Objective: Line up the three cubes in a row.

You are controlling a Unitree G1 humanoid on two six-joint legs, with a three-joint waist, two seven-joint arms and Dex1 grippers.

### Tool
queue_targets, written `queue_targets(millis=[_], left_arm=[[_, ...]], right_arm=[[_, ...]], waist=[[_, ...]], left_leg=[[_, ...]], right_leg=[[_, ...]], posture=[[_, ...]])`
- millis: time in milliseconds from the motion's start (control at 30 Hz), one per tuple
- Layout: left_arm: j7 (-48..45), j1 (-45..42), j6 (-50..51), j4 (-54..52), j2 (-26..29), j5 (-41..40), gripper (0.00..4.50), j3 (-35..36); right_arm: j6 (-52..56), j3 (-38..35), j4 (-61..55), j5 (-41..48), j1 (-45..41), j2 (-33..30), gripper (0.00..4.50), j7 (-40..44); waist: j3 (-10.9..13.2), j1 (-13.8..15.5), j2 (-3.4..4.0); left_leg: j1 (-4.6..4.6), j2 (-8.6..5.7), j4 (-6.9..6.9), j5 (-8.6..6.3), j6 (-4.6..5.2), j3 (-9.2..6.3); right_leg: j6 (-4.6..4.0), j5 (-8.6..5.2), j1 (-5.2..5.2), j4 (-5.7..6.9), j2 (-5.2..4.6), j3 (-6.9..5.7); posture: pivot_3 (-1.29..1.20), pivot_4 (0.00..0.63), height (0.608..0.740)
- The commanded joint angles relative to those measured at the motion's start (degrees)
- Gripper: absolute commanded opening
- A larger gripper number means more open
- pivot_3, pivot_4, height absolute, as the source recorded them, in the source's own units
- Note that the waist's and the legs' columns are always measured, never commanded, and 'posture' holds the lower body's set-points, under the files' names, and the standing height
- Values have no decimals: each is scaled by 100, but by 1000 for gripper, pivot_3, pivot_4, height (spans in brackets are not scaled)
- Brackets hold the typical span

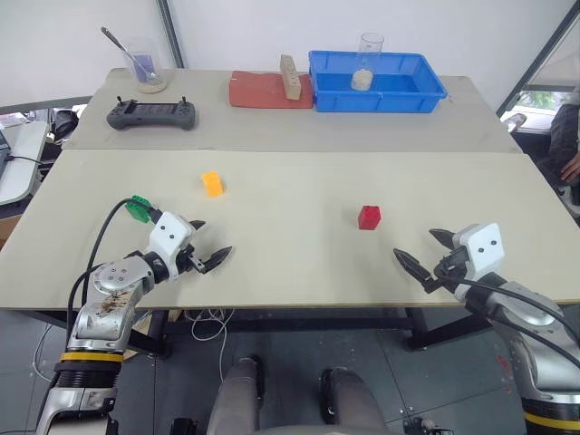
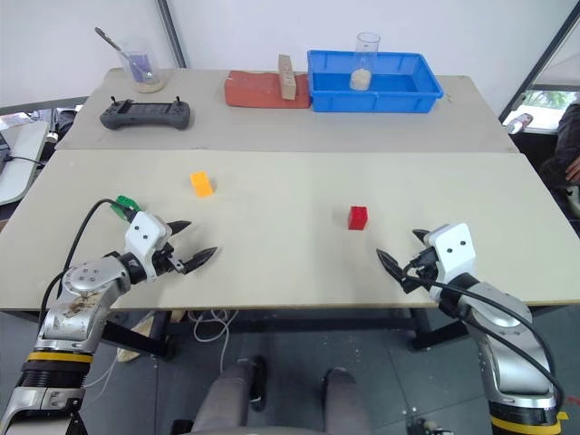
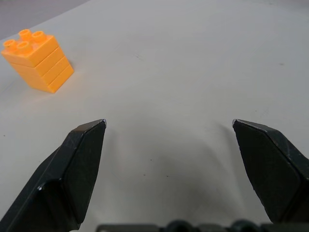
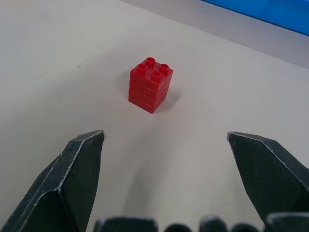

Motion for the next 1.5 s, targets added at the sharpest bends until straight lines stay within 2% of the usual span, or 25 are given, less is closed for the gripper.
queue_targets(millis=[33, 233, 567, 733, 1000, 1233, 1500], left_arm=[[-43, -62, -129, -82, 29, -104, 4464, 116], [-336, -78, -72, -325, -33, -413, 4464, 129], [-832, -177, 364, -1495, -130, -991, 4464, -373], [-1094, -342, 535, -1806, -134, -1173, 4464, -620], [-1275, -305, 639, -2078, -158, -1448, 4464, -679], [-1006, -40, 878, -2440, -79, -1509, 4464, -506], [-850, 106, 1057, -2658, 50, -1644, 4464, -337]], right_arm=[[-52, -150, -194, 72, -2, -79, 4500, 16], [-153, -169, -81, 151, 8, -187, 4500, 264], [-446, 186, 1130, 286, -1037, -800, 4500, 1521], [-865, 706, 2294, 91, -1910, -1002, 4500, 2331], [-2311, 1568, 5467, -714, -3873, -929, 4500, 3523], [-3431, 1861, 7762, -1307, -5197, -502, 4500, 3801], [-3918, 1949, 8935, -1762, -6014, -38, 4500, 3738]], waist=[[0, 0, 0], [0, 1, 0], [1, -1, -1], [1, -7, -2], [2, -72, -2], [2, -135, -2], [3, -139, -1]], left_leg=[[0, 0, 0, 0, 0, 0], [0, 0, 1, 0, 0, 1], [0, 2, 8, 1, 2, 1], [-1, 1, 19, 2, 4, 1], [-2, 3, 22, 30, 49, -2], [-2, 3, 21, 31, 50, -2], [-2, 6, 17, 29, 47, -1]], right_leg=[[0, 0, 0, 0, 0, 0], [0, 0, 1, 0, 0, 0], [2, 1, 4, 1, 5, 2], [8, 5, 7, 2, 8, 3], [37, 19, 7, 4, 17, 8], [40, 22, 6, 5, 17, 8], [37, 21, 3, 10, 17, 8]], posture=[[0, 150, 740], [0, 150, 740], [0, 150, 740], [0, 150, 740], [0, 150, 740], [0, 150, 740], [0, 150, 740]])
